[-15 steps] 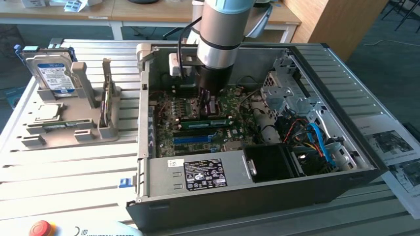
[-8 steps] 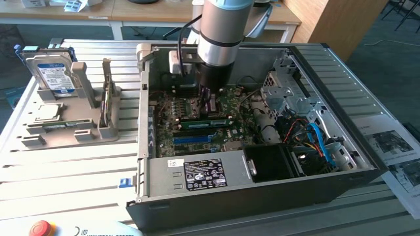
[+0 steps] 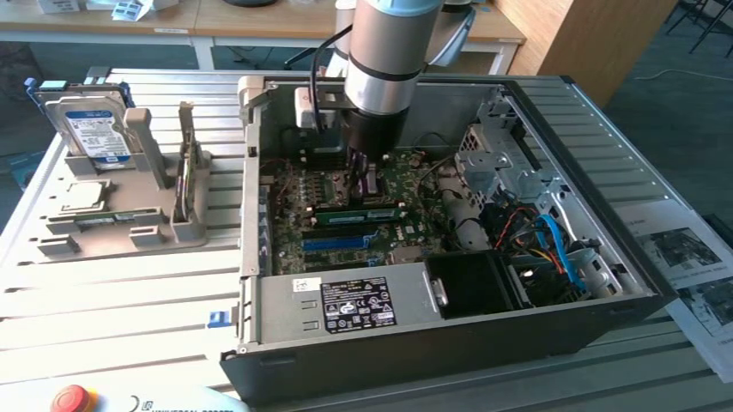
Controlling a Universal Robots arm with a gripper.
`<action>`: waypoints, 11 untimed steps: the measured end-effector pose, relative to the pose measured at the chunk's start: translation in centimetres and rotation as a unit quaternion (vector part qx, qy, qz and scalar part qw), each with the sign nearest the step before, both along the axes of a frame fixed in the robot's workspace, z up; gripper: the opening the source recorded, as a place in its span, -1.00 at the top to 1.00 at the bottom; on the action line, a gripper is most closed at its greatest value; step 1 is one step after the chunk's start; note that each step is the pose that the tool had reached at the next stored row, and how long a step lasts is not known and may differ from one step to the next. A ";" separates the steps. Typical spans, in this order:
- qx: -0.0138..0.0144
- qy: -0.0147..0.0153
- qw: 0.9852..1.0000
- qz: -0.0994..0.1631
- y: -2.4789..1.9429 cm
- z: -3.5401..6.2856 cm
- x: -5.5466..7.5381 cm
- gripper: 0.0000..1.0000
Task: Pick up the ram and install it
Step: 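Press down the ram until it locks into place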
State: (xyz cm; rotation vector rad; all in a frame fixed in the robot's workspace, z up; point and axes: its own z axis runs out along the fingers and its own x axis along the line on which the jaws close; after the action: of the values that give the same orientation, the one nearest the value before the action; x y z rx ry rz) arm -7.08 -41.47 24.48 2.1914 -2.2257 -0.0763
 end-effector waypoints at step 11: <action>0.000 0.000 1.000 0.000 0.00 0.94 0.0 0.80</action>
State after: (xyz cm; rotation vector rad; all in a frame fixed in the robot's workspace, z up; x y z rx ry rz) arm -7.07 -41.47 25.42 2.1913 -2.2257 -0.0763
